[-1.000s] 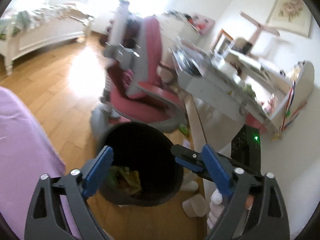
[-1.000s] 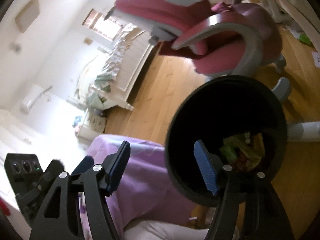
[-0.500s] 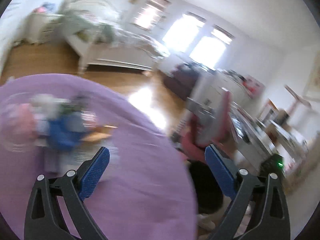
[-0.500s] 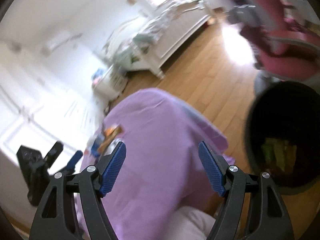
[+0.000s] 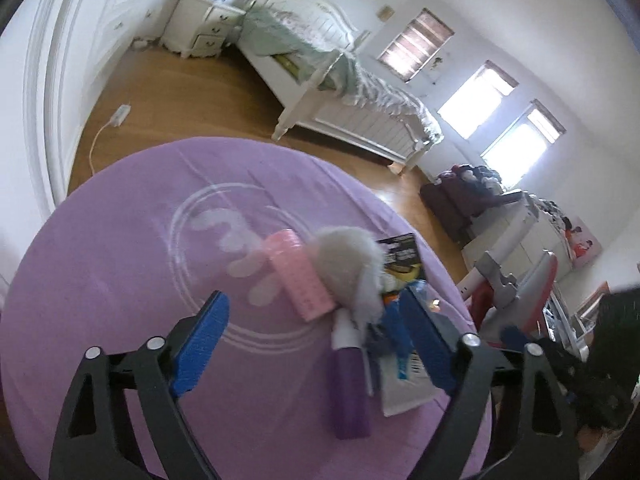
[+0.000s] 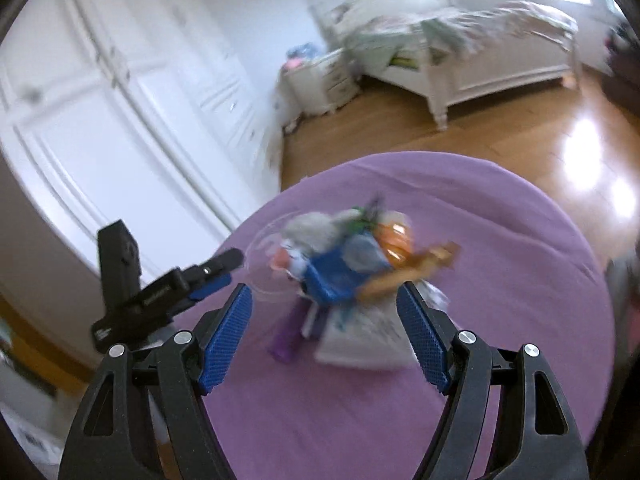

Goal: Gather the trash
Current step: 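Grasp the pink hair roller with the left tool while the right tool grasps the white fluffy toy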

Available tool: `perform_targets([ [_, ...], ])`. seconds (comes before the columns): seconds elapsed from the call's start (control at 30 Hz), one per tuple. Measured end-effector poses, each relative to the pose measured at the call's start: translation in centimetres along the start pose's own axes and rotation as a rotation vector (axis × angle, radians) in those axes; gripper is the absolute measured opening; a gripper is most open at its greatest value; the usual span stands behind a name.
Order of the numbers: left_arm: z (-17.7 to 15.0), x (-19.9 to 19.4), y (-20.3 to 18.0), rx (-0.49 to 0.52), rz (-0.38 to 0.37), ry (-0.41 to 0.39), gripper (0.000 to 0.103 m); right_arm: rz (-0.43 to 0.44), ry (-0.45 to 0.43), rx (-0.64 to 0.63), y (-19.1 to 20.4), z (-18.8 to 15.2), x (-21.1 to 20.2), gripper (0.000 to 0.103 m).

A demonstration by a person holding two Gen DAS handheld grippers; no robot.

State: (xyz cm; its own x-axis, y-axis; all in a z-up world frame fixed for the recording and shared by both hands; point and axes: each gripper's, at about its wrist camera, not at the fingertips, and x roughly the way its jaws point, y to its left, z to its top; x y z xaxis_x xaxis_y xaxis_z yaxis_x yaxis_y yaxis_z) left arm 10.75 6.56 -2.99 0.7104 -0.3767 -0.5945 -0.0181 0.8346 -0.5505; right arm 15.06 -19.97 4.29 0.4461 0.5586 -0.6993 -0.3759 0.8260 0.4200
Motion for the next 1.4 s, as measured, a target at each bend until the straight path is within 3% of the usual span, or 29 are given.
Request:
perform_targets([
  [0.23,1.2,0.6,2.6,-0.038,0.044,0.016,0.085,-0.118,0.16,-0.037,1.0,4.4,11.0,0.074],
  [0.33,1.6,0.6,3.8,-0.049,0.08,0.019,0.085,-0.108,0.193,-0.054,1.2,4.9,13.2,0.074],
  [0.4,1.8,0.9,4.0,-0.045,0.086,0.03,0.085,-0.1,0.201,-0.089,1.5,4.9,13.8,0.062],
  [0.43,1.9,1.3,3.9,-0.036,0.092,0.036,0.085,-0.078,0.21,-0.107,1.7,4.9,14.0,0.044],
  [0.57,2.3,2.3,3.2,-0.01,0.09,0.049,0.085,-0.046,0.172,-0.125,1.8,4.8,12.6,0.023],
  [0.83,2.5,5.8,0.5,0.098,0.137,0.106,0.085,0.068,-0.067,0.087,-3.2,4.5,2.5,0.007],
  [0.9,2.4,6.7,-0.6,0.166,0.196,0.108,0.083,0.073,-0.099,0.107,-3.9,3.9,0.6,0.006],
  [1.03,1.9,7.2,-1.6,0.305,0.328,0.105,0.056,0.064,-0.131,0.117,-5.1,2.4,-2.6,0.006],
  [1.1,1.8,6.8,-1.3,0.333,0.307,0.117,0.052,0.061,-0.126,0.117,-5.3,2.1,-2.7,0.006],
  [1.13,1.9,6.5,-1.0,0.323,0.285,0.127,0.045,0.051,-0.115,0.114,-5.4,1.8,-2.8,0.006],
  [1.2,2.1,5.7,-0.4,0.311,0.258,0.149,0.043,0.056,-0.076,0.118,-5.7,1.3,-2.3,0.006],
  [1.23,2.0,5.5,-0.3,0.319,0.256,0.151,0.043,0.055,-0.066,0.117,-5.2,1.2,-1.4,0.013],
  [1.27,1.9,5.1,-0.2,0.324,0.256,0.156,0.043,0.047,-0.058,0.11,-4.9,1.3,-0.7,0.035],
  [1.3,1.6,4.6,0.1,0.33,0.256,0.165,0.043,0.029,-0.057,0.092,-4.6,1.3,-0.2,0.048],
  [1.33,1.3,4.4,-0.2,0.332,0.254,0.169,0.043,0.018,-0.062,0.081,-4.3,1.6,0.4,0.075],
  [1.4,0.7,3.6,0.1,0.328,0.244,0.176,0.043,-0.026,-0.074,0.056,-3.8,3.0,2.2,0.08],
])
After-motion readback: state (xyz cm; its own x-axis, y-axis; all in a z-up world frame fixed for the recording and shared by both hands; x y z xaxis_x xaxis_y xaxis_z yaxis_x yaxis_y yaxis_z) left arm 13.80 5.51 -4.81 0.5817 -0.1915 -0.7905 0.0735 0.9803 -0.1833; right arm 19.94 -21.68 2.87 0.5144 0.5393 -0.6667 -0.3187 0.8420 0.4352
